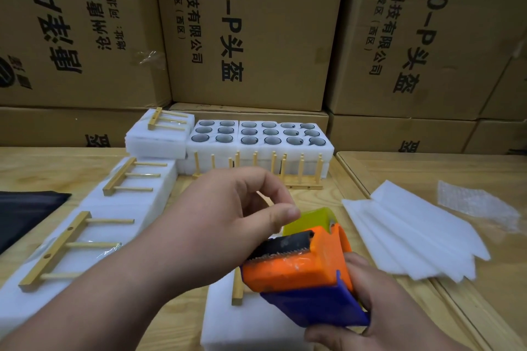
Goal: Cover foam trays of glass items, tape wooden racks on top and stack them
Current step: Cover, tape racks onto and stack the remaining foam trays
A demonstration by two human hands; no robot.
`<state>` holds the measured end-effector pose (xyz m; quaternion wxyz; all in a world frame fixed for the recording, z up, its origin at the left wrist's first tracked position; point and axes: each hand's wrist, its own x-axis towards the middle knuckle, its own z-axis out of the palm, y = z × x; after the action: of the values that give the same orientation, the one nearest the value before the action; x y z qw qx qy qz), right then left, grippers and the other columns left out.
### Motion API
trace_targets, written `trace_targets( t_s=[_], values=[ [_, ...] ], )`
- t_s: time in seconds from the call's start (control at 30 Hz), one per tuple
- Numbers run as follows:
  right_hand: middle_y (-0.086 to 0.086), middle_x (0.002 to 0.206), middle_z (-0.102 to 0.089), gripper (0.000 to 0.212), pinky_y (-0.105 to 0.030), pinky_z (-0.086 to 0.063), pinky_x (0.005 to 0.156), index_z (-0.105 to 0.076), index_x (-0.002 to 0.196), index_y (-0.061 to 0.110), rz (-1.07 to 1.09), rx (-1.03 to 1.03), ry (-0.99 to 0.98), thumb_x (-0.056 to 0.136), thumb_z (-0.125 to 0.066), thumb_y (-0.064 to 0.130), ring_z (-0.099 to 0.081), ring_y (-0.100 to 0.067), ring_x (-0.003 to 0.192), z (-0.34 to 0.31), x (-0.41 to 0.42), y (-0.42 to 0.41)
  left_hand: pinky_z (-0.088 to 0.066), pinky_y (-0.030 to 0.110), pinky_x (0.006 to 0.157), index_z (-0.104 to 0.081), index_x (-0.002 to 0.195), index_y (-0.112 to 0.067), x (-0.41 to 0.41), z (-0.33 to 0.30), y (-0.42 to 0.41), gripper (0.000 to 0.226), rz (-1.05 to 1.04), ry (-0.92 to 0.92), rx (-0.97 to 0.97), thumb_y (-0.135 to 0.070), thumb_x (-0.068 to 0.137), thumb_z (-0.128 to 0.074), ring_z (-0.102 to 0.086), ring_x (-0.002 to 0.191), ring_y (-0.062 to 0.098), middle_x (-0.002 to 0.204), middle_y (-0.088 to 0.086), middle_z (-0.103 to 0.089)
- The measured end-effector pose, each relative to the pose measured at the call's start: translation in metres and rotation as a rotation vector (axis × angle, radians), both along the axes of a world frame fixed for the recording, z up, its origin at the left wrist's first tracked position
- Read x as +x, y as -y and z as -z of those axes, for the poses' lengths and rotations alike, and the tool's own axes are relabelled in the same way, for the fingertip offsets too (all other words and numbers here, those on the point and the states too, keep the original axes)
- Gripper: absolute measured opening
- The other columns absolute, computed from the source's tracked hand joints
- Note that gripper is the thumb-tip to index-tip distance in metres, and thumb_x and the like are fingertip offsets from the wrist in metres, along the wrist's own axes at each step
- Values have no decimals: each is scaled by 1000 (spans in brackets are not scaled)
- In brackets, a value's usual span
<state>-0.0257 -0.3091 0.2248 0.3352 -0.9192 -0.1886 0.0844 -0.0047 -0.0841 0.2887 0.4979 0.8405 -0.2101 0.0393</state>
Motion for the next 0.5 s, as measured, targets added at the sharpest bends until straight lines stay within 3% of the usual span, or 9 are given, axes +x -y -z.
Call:
trace_targets(
  t_s=[0.1,0.27,0.37,0.5],
  values=[
    [17,136,-47,51,-23,-39,110,-64,119,47,8,-27,-20,73,-86,49,-53,-5,127,-1,3,3,-60,28,59,-73,88,-35,-1,-6,-3,10,42,-14,70,-36,79,-79,-71,68,10,76,-7,-75],
    [26,124,-52,46,-21,-39,106,-63,108,59,-2,-29,67,66,-79,67,-49,5,123,7,4,7,-48,7,64,-74,72,-34,-7,-6,4,14,-76,179,172,-47,69,-71,-65,76,-9,74,-29,-70],
    [28,113,-57,65,-21,-46,96,-51,119,62,40,73,219,59,-74,73,-54,6,113,20,3,12,-43,6,74,-71,73,-39,-10,-4,10,14,-123,289,224,-52,72,-65,-58,93,-11,84,-38,-65],
    [26,112,-58,59,-25,-52,88,-58,115,59,75,131,295,61,-77,69,-61,0,106,27,3,14,-47,10,63,-70,72,-33,-9,-3,14,10,-120,242,129,-43,77,-69,-66,80,-3,77,-25,-70]
  ],
)
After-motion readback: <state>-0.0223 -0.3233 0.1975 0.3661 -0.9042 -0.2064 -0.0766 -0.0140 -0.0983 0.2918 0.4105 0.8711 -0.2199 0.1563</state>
